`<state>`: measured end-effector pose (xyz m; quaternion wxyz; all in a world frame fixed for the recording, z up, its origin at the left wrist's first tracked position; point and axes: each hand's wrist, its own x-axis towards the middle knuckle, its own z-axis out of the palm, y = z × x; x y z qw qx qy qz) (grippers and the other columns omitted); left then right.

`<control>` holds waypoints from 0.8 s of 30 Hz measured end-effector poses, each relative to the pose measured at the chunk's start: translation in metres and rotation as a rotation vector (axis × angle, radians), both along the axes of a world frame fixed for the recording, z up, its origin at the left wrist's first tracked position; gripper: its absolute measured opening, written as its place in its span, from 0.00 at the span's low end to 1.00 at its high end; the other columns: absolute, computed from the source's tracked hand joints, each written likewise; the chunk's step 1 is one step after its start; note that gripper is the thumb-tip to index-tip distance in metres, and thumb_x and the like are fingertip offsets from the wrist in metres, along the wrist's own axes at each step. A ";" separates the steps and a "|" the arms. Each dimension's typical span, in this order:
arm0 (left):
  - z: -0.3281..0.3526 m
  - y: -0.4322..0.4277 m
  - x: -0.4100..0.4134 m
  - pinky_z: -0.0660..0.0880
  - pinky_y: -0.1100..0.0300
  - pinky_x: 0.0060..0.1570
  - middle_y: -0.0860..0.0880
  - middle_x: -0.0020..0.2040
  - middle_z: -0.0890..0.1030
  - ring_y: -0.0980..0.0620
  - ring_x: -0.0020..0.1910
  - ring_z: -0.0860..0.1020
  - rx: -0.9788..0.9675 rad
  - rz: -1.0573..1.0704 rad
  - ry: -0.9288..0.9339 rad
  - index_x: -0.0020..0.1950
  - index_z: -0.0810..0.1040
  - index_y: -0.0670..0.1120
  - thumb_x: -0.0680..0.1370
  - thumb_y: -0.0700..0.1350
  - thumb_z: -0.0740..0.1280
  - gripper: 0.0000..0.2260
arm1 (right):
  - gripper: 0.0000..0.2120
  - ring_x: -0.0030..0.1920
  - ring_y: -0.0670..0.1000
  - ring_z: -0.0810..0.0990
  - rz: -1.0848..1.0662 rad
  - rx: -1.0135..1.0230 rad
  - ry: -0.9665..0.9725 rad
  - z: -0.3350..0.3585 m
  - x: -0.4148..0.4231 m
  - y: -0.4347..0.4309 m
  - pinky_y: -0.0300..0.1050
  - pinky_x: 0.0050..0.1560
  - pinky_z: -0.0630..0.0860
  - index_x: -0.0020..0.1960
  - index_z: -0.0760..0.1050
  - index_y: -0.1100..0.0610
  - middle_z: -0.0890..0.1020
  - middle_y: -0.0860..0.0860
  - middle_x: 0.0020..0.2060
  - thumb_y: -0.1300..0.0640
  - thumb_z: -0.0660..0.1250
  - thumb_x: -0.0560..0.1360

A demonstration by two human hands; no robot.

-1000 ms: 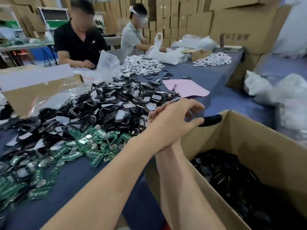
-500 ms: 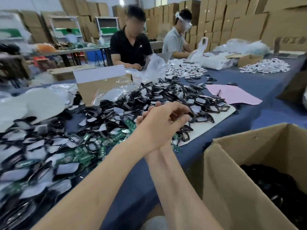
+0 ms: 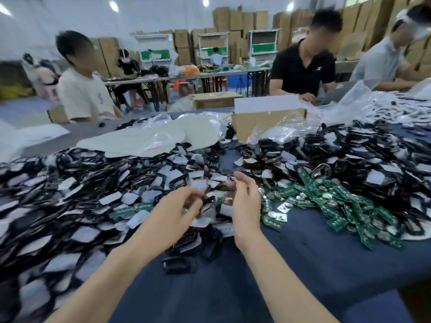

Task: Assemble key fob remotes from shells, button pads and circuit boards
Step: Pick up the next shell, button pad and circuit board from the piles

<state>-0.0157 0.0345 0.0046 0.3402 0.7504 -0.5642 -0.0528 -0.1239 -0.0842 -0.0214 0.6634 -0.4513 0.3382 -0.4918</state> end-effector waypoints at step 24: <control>-0.043 0.054 0.031 0.67 0.66 0.60 0.64 0.55 0.71 0.60 0.63 0.70 0.212 -0.083 -0.388 0.68 0.73 0.57 0.81 0.65 0.50 0.23 | 0.16 0.37 0.45 0.77 -0.192 -0.270 0.135 -0.025 -0.021 -0.024 0.42 0.40 0.74 0.51 0.78 0.47 0.80 0.43 0.38 0.63 0.55 0.82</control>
